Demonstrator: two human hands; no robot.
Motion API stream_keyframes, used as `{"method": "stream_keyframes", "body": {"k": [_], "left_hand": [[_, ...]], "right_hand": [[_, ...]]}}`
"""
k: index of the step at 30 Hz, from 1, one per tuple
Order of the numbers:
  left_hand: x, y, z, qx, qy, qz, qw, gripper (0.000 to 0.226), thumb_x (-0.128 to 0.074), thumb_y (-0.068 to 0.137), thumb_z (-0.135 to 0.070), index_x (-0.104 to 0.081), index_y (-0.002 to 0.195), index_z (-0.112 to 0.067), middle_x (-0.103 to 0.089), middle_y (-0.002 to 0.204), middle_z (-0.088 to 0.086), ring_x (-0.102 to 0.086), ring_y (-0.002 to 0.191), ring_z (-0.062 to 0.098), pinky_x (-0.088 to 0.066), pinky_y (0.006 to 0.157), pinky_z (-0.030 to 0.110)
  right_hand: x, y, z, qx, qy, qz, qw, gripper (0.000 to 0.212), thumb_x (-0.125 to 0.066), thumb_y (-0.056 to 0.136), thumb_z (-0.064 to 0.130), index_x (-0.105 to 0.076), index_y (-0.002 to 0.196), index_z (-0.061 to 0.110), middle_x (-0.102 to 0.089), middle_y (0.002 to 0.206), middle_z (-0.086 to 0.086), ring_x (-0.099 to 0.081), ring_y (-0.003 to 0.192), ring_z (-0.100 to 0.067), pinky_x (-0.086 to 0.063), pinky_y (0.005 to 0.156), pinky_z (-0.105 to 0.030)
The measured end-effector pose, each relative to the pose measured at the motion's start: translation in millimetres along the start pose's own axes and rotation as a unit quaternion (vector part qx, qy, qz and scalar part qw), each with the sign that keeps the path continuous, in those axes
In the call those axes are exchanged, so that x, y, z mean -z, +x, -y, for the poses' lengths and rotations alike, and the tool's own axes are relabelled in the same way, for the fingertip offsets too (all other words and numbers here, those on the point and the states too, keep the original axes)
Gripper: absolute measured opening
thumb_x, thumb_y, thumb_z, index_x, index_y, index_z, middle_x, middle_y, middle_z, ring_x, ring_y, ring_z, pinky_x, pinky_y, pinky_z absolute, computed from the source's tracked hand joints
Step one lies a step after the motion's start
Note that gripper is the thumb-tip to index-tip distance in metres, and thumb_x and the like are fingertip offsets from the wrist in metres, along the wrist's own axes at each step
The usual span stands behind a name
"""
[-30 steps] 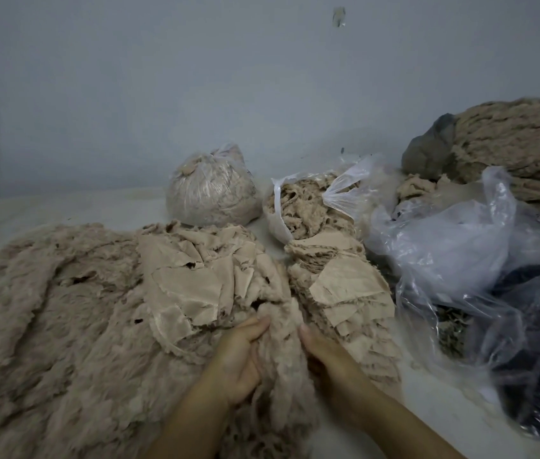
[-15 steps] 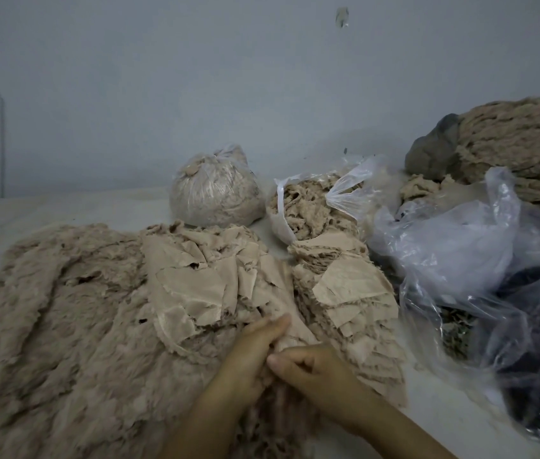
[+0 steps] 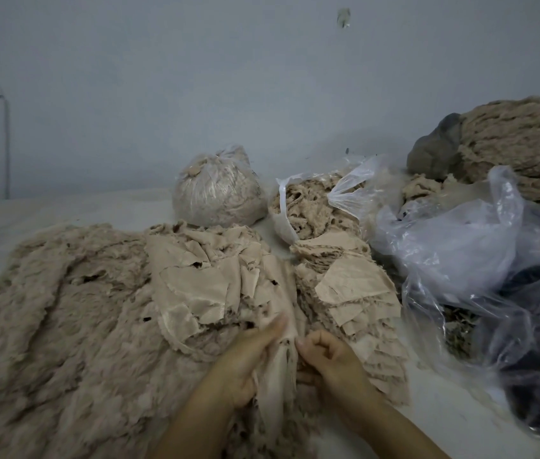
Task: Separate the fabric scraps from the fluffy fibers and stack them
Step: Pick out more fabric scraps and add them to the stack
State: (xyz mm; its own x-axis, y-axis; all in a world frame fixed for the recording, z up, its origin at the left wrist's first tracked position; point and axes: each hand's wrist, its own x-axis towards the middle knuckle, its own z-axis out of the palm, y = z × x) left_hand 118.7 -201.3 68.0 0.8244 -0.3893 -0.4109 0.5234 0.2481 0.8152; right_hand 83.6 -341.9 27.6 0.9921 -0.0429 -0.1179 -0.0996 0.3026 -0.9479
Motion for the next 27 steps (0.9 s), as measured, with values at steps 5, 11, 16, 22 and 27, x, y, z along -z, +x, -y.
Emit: {"method": "stream_keyframes", "body": {"k": [5, 11, 16, 22, 27], "left_hand": [[-2, 1, 0, -0.003, -0.005, -0.025, 1.0, 0.037, -0.066, 0.078, -0.012, -0.062, 0.109, 0.009, -0.064, 0.106, 0.033, -0.066, 0.085, 0.036, -0.056, 0.076, 0.044], [5, 7, -8, -0.005, 0.012, -0.069, 0.998, 0.034, -0.062, 0.088, -0.02, -0.062, 0.113, 0.003, -0.069, 0.097, 0.025, -0.068, 0.083, 0.034, -0.058, 0.068, 0.039], [8, 0, -8, -0.002, 0.012, -0.016, 1.0, 0.043, -0.074, 0.07, -0.028, -0.071, 0.102, 0.001, -0.07, 0.099, 0.023, -0.069, 0.088, 0.034, -0.056, 0.077, 0.041], [12, 1, -12, -0.035, 0.003, -0.081, 0.996, 0.053, -0.076, 0.058, -0.006, -0.064, 0.107, 0.009, -0.068, 0.093, 0.027, -0.067, 0.081, 0.037, -0.056, 0.075, 0.047], [20, 2, -24, -0.018, -0.055, -0.099, 0.993, 0.048, -0.075, 0.059, -0.013, -0.066, 0.102, 0.006, -0.069, 0.086, 0.024, -0.067, 0.075, 0.034, -0.051, 0.085, 0.047]], "right_hand": [[-8, -2, 9, 0.062, -0.026, -0.07, 0.995, 0.044, -0.051, 0.09, 0.048, -0.061, 0.076, 0.008, -0.059, 0.068, -0.004, -0.057, 0.064, -0.018, -0.047, 0.058, -0.026], [-3, -10, 12, -0.082, 0.148, 0.081, 0.982, 0.066, -0.03, 0.094, 0.06, -0.068, 0.118, 0.012, -0.066, 0.121, -0.015, -0.064, 0.112, -0.027, -0.057, 0.08, -0.032], [0, -7, 9, -0.085, 0.094, 0.032, 0.991, 0.068, -0.04, 0.08, 0.071, -0.073, 0.105, 0.017, -0.072, 0.101, -0.017, -0.071, 0.086, -0.033, -0.058, 0.059, -0.038], [1, -10, -6, 0.079, -0.066, -0.1, 0.99, 0.031, -0.067, 0.082, 0.033, -0.053, 0.058, 0.019, -0.043, 0.049, 0.005, -0.037, 0.046, -0.009, -0.033, 0.043, -0.018], [19, -14, -8, 0.053, -0.124, -0.12, 0.984, 0.039, -0.064, 0.089, 0.026, -0.048, 0.055, 0.019, -0.039, 0.042, 0.005, -0.031, 0.039, -0.008, -0.028, 0.039, -0.019]]}}
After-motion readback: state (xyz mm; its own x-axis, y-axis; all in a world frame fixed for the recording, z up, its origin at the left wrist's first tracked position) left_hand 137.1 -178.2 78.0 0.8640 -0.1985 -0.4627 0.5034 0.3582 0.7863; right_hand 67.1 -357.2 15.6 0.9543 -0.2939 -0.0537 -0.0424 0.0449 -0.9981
